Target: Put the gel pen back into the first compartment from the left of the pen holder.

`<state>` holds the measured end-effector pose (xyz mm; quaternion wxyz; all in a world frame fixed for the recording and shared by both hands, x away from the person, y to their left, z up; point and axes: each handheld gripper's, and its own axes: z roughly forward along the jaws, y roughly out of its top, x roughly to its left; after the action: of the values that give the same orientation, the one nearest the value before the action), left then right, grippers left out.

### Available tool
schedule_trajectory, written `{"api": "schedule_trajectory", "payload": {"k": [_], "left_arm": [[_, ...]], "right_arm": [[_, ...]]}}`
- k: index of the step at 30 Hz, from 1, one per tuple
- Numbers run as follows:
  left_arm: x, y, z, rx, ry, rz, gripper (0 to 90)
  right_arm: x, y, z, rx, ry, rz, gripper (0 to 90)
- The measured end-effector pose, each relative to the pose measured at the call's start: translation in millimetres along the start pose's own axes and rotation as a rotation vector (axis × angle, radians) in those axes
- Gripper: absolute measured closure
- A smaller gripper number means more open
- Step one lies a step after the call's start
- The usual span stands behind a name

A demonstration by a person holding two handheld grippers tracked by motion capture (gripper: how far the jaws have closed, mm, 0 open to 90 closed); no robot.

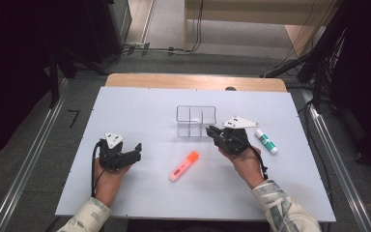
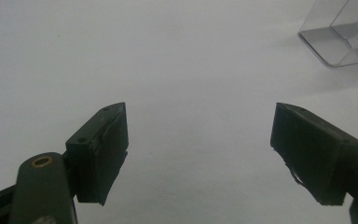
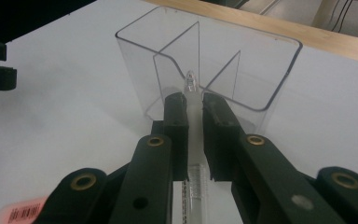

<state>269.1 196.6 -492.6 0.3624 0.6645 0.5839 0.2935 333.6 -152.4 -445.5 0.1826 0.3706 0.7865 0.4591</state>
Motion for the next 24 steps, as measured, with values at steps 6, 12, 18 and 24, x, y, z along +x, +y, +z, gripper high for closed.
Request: {"api": "schedule_trajectory", "payload": {"k": [6, 12, 18, 24], "left_arm": [[0.1, 0.0, 0.0, 0.000, 0.000, 0.002, 19.9], [0.1, 0.1, 0.1, -0.001, -0.002, 0.001, 19.9], [0.7, 0.2, -0.3, 0.000, -0.003, 0.000, 19.9], [1.1, 0.3, -0.6, 0.000, -0.008, 0.000, 19.9]], "right_arm": [[3.4, 8.7, 5.1, -0.021, -0.001, 0.007, 78.9], [6.4, 20.0, 10.7, -0.036, -0.008, 0.008, 78.9], [9.1, 31.9, 19.3, -0.043, -0.011, 0.002, 78.8], [11.5, 42.6, 26.3, -0.041, -0.009, -0.009, 78.8]]}}
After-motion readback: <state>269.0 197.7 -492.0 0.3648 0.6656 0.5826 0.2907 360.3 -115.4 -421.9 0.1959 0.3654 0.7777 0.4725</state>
